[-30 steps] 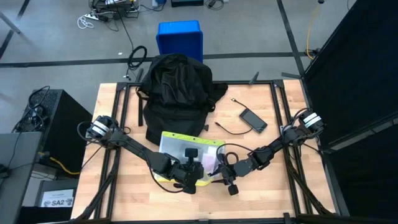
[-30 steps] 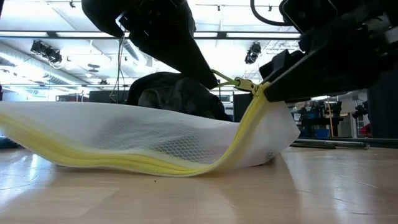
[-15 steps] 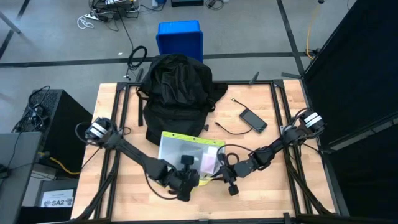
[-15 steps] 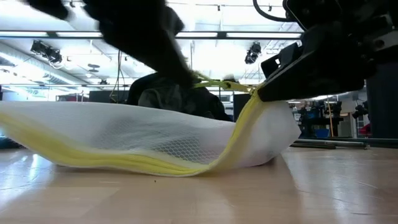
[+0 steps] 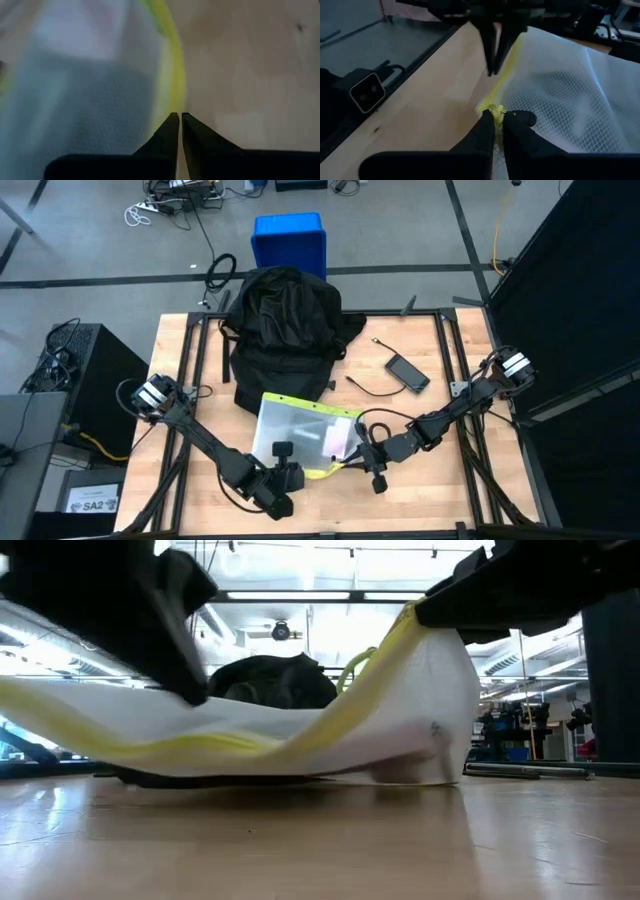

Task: Unpack backpack
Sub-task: Open the yellow zipper pouch

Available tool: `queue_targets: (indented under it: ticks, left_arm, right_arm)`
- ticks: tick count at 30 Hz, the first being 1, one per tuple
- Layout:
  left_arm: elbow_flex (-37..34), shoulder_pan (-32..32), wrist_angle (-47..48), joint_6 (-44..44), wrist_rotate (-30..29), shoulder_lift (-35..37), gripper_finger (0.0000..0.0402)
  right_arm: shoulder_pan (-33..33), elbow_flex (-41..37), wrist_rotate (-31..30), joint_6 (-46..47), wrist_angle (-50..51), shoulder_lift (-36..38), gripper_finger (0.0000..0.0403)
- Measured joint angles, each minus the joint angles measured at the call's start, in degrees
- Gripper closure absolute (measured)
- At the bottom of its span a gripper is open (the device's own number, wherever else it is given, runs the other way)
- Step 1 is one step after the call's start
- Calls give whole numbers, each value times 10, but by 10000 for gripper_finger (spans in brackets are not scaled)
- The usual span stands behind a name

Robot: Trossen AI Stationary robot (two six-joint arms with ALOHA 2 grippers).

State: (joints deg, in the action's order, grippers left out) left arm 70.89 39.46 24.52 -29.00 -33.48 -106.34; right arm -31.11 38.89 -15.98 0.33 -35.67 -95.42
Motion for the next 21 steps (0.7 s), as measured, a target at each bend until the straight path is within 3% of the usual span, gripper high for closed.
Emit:
queue_targets:
  ticks: [6,17,21]
  left_arm:
    - [0,-29,-43,56,-51,0,396]
    - [0,-92,-85,125,-15,2,345]
    - [-40,-93,-117,114,-14,15,335]
  right_arm:
    - [0,0,6,5,3,0,403]
    - [0,0,7,10,29,0,403]
    - [0,0,7,10,43,0,403]
